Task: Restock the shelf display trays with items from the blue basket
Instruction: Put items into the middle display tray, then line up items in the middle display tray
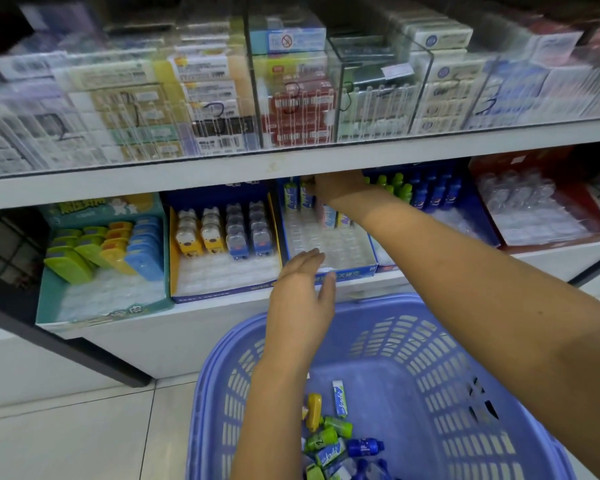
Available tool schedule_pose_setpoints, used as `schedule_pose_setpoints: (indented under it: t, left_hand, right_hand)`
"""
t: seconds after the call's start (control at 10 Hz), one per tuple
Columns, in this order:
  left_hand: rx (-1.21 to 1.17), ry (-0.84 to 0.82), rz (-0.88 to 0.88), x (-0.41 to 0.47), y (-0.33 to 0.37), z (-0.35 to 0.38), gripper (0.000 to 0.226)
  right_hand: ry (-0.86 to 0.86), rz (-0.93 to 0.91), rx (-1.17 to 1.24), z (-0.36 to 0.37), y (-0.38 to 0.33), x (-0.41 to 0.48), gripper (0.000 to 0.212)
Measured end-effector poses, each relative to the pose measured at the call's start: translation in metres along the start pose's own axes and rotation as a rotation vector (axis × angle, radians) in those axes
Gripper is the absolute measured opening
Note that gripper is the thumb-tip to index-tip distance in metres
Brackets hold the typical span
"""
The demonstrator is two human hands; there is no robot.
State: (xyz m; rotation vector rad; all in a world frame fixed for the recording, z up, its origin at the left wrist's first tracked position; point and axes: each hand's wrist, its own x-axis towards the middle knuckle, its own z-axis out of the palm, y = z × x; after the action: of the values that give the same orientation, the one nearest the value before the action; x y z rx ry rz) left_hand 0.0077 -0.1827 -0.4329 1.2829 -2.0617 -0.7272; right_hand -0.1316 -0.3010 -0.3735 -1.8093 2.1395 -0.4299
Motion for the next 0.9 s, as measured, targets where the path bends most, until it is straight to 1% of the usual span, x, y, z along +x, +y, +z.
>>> schedule_pose_setpoints:
  t: [0.1, 0.2, 0.3, 0.4, 0.5, 0.6, 0.7, 0.8, 0.9]
  left_hand:
    - [-0.183, 0.22, -0.015, -0.009, 0.006, -0.011, 0.023]
    - [-0.097, -0.015, -0.141, -0.012, -0.009, -0.009, 0.036]
    - [0.071, -0.355, -0.333, -0.019, -0.038, 0.01, 0.031]
    - [0.203, -0.612, -0.439, -0.04, -0.067, 0.041, 0.023]
    - [0.26, -0.732, -0.53, -0.075, -0.094, 0.071, 0.024]
    - [0.286, -0.71, -0.59, -0.104, -0.115, 0.09, 0.035]
    - [0.359, -0.696, -0.624, -0.113, -0.13, 0.098, 0.035]
    - [0.37, -0.647, -0.615, -0.114, -0.136, 0.1, 0.027]
    - [0.299, -0.725, -0.585, -0.118, -0.134, 0.111, 0.016]
  right_hand:
    - [0.117, -0.095, -0.069, -0.006, 0.002, -0.031, 0.015]
    - [0.126, -0.206, 0.09, -0.001, 0.019, -0.092, 0.012]
    - [-0.248, -0.123, 0.096, 0.033, 0.048, -0.145, 0.013]
    - [-0.558, -0.011, 0.025, 0.091, 0.085, -0.167, 0.022]
    - [-0.664, 0.084, -0.04, 0.15, 0.119, -0.176, 0.036]
    - [-0.658, 0.07, -0.068, 0.195, 0.139, -0.183, 0.043]
    - [-0.67, 0.074, 0.007, 0.227, 0.142, -0.188, 0.043]
    - [-0.686, -0.031, -0.048, 0.246, 0.147, -0.191, 0.038]
    - [-0.648, -0.017, -0.098, 0.253, 0.151, -0.192, 0.026]
